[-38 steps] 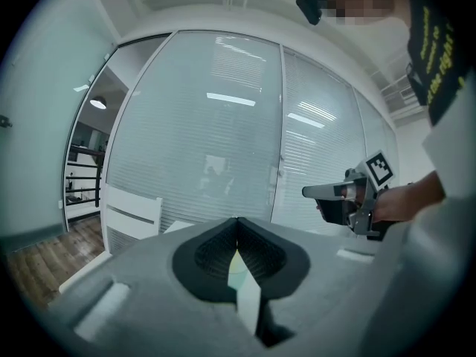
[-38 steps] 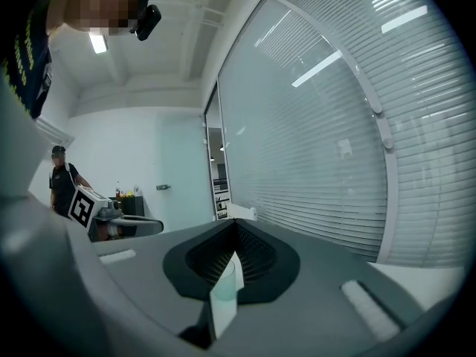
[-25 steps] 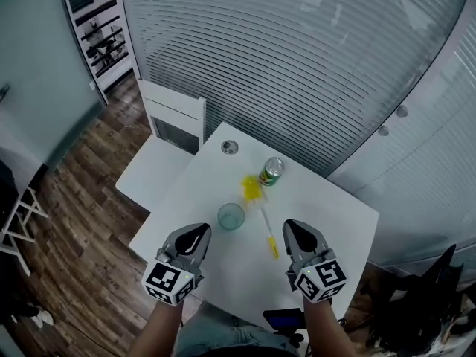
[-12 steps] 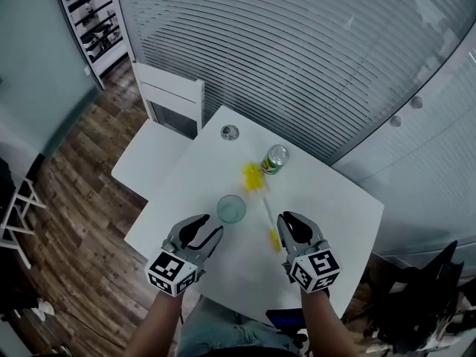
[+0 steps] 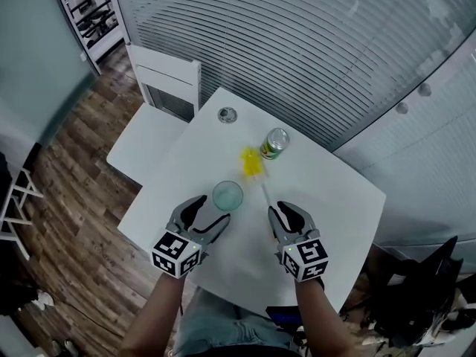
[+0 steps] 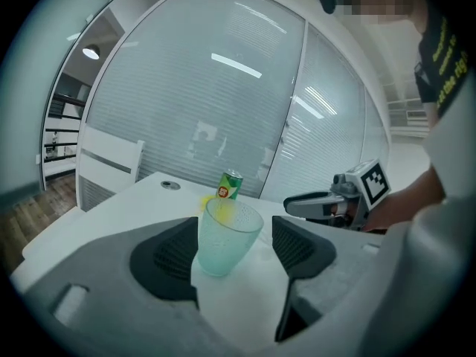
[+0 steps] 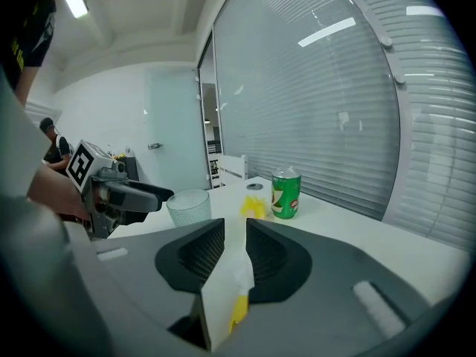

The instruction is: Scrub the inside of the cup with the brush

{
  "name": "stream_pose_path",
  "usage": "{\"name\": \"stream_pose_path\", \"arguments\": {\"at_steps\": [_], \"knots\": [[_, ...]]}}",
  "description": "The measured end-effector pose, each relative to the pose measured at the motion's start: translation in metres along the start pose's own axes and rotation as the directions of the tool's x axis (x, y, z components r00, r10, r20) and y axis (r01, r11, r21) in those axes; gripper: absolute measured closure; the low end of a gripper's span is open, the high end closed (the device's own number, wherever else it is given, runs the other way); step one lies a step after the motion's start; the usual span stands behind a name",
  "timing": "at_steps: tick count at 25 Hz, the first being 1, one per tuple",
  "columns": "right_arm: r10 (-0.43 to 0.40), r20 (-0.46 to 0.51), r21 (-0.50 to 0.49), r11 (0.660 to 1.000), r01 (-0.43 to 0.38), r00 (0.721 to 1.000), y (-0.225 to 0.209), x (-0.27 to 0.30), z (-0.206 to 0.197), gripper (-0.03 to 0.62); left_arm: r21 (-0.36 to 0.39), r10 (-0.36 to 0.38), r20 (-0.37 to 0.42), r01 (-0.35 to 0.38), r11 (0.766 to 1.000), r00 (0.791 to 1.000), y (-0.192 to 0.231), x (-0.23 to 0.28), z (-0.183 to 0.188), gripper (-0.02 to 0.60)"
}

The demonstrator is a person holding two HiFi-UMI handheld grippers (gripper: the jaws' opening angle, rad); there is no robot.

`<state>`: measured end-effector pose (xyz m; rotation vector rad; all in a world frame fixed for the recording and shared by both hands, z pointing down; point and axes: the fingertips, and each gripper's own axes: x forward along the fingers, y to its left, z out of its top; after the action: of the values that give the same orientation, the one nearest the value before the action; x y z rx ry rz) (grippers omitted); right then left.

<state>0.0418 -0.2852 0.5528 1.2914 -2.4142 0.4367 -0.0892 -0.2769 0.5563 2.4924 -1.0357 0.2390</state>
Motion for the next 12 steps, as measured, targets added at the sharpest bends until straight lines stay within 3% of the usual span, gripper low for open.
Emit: {"name": "stream_pose_path", "arguments": {"at_steps": [6, 12], "knots": [[0.010, -0.065, -0.012, 1.000, -0.011, 0.998, 0.001, 0.016, -0.023, 0.474, 0.006, 0.008, -0.023, -0.007, 1.000, 1.000, 0.006, 0.020, -0.013, 0.206], [0.008, -0.101, -0.032, 0.999, -0.012, 0.995, 0.003, 0.028, -0.043, 0.457, 0.084, 0.022, -0.025, -0.020, 0.996, 0.999, 0.010, 0.035, -0.017, 0.153]]}}
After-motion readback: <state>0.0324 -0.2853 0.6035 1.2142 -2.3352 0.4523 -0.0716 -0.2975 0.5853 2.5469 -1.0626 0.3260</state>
